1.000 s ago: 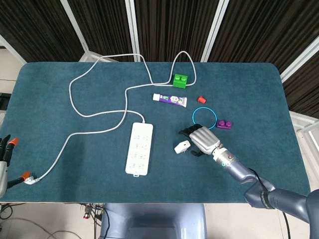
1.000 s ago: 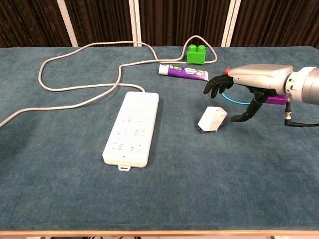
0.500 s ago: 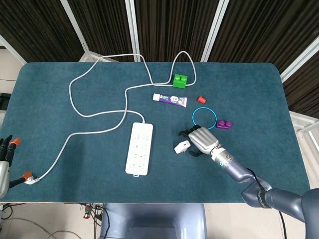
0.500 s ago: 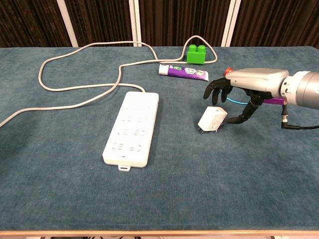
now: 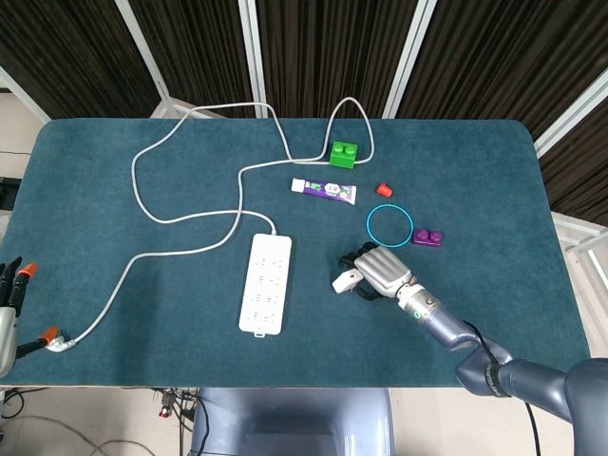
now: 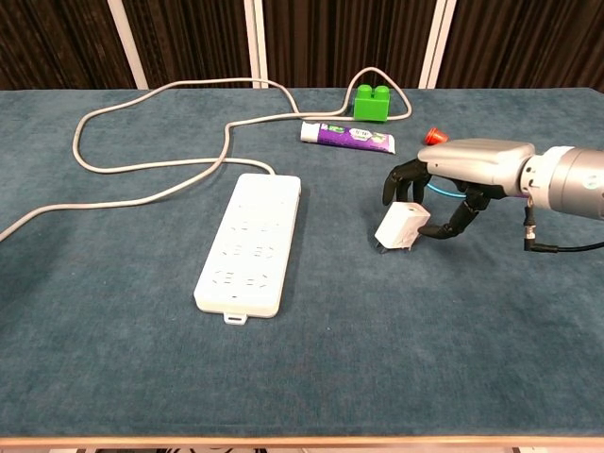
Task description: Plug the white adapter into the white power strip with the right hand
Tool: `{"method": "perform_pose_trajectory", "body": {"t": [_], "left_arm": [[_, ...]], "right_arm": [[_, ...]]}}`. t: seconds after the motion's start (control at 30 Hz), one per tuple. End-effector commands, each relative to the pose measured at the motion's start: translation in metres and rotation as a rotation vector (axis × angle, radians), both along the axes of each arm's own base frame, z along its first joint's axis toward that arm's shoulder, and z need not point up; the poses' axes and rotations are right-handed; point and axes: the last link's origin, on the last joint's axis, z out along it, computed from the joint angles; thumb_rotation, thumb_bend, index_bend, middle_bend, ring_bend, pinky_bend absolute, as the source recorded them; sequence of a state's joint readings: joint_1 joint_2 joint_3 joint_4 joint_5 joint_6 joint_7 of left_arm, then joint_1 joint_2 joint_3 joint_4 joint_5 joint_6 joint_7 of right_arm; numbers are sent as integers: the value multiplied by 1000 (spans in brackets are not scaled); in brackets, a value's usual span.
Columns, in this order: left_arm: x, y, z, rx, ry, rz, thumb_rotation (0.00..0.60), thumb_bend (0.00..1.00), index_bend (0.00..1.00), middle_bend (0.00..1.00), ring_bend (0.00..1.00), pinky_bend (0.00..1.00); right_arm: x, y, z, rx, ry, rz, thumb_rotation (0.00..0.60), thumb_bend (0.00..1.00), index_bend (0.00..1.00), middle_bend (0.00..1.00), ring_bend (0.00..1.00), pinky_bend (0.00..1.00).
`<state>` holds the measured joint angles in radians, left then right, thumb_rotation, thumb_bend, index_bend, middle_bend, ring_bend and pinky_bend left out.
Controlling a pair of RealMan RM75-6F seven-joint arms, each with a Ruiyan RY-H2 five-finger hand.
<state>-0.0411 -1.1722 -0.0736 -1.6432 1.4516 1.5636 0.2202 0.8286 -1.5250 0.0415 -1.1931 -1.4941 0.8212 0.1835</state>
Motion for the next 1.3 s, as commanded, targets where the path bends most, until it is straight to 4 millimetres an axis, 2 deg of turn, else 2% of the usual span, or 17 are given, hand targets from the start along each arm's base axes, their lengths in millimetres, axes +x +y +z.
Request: {"method": "perform_pose_trajectory", "body": {"t": [0.03, 0.23, 0.63, 0.9, 1.2, 1.3], "left_arm": [[0, 0, 0, 0, 1, 0, 600, 99, 119, 0, 0, 0], [0, 0, 0, -1, 2, 1, 600, 100, 119, 0, 0, 0], [0, 0, 0, -1, 3, 4, 600, 99, 119, 0, 0, 0], [-1, 0, 0, -3, 4, 9, 600, 99, 132, 0, 0, 0], [-1, 0, 0, -9, 2, 14, 600, 99, 134, 0, 0, 0], [-1, 0, 0, -12, -2, 14, 600, 99, 134, 0, 0, 0]], "right_arm": [[0, 0, -1, 1, 3, 2, 600, 451, 319, 370, 360, 238], [1, 0, -1, -7, -9, 5, 600, 455, 367, 397, 379, 238], [-2, 1, -7, 8, 8, -9, 600, 457, 377, 399, 380, 238], [0, 1, -7, 5, 3, -9, 600, 470, 429, 426, 405, 238], [0, 3, -9, 6, -11, -22, 600, 522, 563, 518, 487, 266], [2, 2, -7, 2, -27, -30, 600, 580, 644, 568, 530, 288]]}}
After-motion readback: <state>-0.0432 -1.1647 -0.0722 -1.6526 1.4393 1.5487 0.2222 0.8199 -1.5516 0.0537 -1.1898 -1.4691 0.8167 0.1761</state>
